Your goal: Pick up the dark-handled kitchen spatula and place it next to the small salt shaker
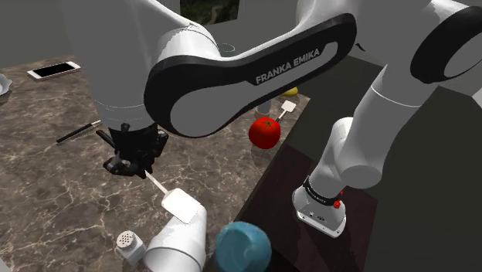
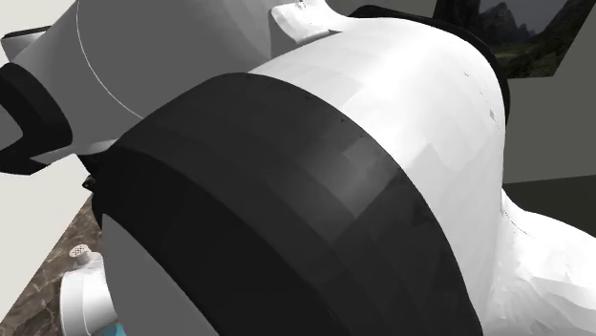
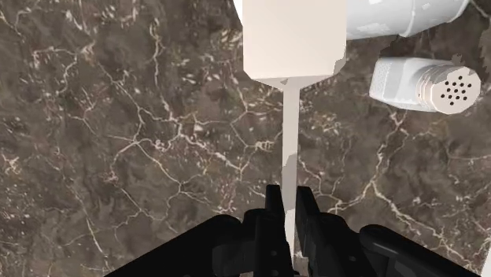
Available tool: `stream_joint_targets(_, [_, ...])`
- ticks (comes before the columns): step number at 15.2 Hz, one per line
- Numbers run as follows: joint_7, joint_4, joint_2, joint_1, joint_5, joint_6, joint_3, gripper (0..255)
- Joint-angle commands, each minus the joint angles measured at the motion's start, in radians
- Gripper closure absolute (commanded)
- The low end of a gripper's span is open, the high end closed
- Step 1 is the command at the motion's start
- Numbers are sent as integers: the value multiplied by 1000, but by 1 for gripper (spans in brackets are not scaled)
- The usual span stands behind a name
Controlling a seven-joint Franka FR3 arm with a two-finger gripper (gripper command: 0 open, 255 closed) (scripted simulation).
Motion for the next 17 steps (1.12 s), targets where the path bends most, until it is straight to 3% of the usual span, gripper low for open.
stream_joint_targets(1, [3, -20, 4, 0, -3, 24, 0, 255])
stream_joint_targets(17, [54, -143, 95, 9, -68, 223, -5, 255])
